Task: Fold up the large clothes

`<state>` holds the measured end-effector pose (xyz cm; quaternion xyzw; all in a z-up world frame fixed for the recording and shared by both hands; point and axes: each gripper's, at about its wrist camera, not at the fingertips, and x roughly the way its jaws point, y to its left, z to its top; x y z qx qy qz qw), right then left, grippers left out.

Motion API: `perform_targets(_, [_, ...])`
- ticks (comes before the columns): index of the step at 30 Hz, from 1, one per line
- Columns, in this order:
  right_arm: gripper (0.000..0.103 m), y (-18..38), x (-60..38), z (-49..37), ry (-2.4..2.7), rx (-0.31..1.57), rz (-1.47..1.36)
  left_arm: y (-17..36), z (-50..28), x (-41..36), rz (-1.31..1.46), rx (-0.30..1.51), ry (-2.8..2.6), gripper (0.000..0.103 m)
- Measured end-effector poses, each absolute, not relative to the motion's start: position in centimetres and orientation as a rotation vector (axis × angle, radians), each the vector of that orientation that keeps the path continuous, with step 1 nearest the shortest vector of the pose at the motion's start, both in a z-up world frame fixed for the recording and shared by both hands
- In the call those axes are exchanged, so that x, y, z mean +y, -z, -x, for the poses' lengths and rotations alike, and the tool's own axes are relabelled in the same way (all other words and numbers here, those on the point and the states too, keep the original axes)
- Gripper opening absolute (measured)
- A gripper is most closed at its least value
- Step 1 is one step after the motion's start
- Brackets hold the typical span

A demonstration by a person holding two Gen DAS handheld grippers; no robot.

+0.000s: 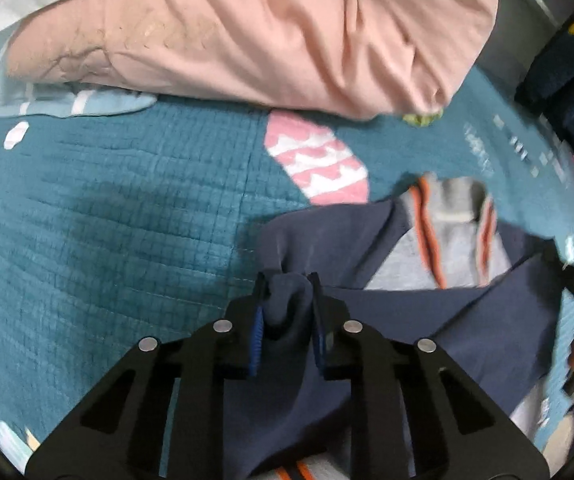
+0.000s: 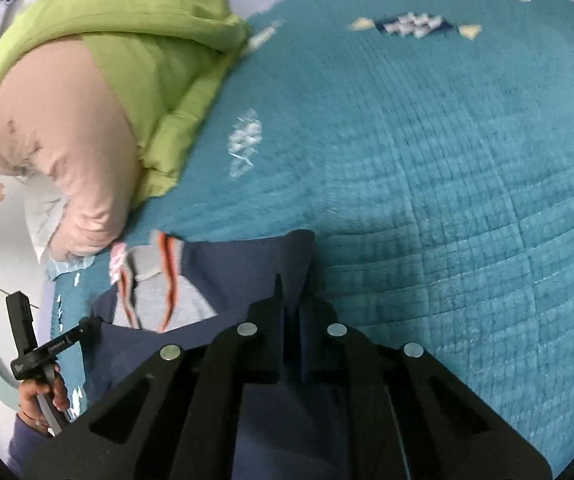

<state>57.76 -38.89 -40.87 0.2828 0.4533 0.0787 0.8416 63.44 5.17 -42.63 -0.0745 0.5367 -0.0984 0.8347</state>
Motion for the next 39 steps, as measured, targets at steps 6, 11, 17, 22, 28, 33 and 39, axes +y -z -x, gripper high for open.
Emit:
perform_targets(6, [0.004,37.4,-38.6,-52.8,-0.177,0.830,-0.669,38.1,-59.5,5.0,0.196,1.040,0.287,0.016])
perform_targets(11, [0.004,34.0,-37.2,-47.1,-0.182,0.749,-0.661,35.1,-54.4,6.4,0.283,0.995,0.316,0.014])
perform_targets(17, [0.004,31.5,-35.6,-38.7,-0.150,0.712,-0.660,32.5,-46.6,7.1,0.329,0.960,0.322,0.014])
perform_targets(22, [0.004,31.3,-35.1,-32.3,-0.113,0.731,-0.672,31.3,-39.6,8.5,0.359,0.952,0.297,0.014])
perform_targets(28, [0.005,32.4,-35.0,-25.6,-0.093,0.795,-0.685,33.0,-32.4,10.5,0.392,1.025,0.259,0.014])
perform_targets(33, [0.005,35.3,-35.1,-22.0,-0.085,0.893,-0.700,35.8,-28.4,10.4,0.366,1.090,0.259,0.014])
perform_targets(39, [0.005,36.8,-34.3,-20.9,-0.072,0.943,-0.671,38.0,-25.9,9.9,0.345,1.102,0.239,0.014])
